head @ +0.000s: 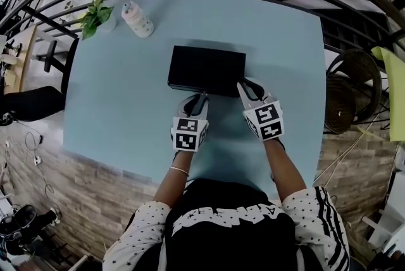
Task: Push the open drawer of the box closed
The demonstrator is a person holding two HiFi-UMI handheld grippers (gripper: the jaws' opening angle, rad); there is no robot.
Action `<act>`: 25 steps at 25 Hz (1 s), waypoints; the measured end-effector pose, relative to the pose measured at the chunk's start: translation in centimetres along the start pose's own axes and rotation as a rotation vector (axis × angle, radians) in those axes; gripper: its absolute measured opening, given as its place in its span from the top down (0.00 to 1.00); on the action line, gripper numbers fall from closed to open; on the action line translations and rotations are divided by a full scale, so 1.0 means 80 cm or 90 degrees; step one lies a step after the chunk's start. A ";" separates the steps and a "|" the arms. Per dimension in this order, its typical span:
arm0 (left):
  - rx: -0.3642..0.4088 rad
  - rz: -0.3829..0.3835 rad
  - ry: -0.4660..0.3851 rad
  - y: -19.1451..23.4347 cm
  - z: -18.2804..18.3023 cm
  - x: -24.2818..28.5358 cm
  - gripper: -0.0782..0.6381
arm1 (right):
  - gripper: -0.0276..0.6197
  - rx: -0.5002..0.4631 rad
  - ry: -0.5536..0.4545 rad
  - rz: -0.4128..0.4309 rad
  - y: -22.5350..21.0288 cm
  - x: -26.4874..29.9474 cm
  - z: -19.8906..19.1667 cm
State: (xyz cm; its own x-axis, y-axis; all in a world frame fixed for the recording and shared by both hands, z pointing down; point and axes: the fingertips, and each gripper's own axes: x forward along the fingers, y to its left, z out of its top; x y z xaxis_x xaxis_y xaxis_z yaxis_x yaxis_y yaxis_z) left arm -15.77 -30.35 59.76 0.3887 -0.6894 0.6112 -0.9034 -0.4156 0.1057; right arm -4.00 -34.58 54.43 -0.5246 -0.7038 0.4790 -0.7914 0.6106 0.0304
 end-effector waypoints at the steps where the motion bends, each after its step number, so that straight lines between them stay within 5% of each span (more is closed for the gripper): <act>1: -0.009 0.000 -0.005 0.000 0.000 -0.004 0.89 | 0.89 -0.001 -0.001 -0.002 0.000 0.000 0.000; 9: -0.022 -0.006 -0.073 -0.014 0.029 -0.042 0.89 | 0.89 0.006 -0.002 -0.006 -0.001 -0.011 -0.001; 17: -0.015 -0.011 -0.123 -0.023 0.064 -0.091 0.89 | 0.89 0.094 -0.029 -0.006 -0.002 -0.019 0.006; 25: 0.018 -0.015 -0.173 -0.055 0.109 -0.115 0.89 | 0.96 0.108 -0.150 -0.018 -0.019 -0.072 0.065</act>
State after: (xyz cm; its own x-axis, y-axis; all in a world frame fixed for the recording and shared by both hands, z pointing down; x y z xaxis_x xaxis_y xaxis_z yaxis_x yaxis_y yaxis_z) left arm -13.81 -27.35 46.81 0.4472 -0.8117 0.3758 -0.8896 -0.4471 0.0929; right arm -1.37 -33.34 47.07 -0.5445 -0.7964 0.2631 -0.8373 0.5344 -0.1153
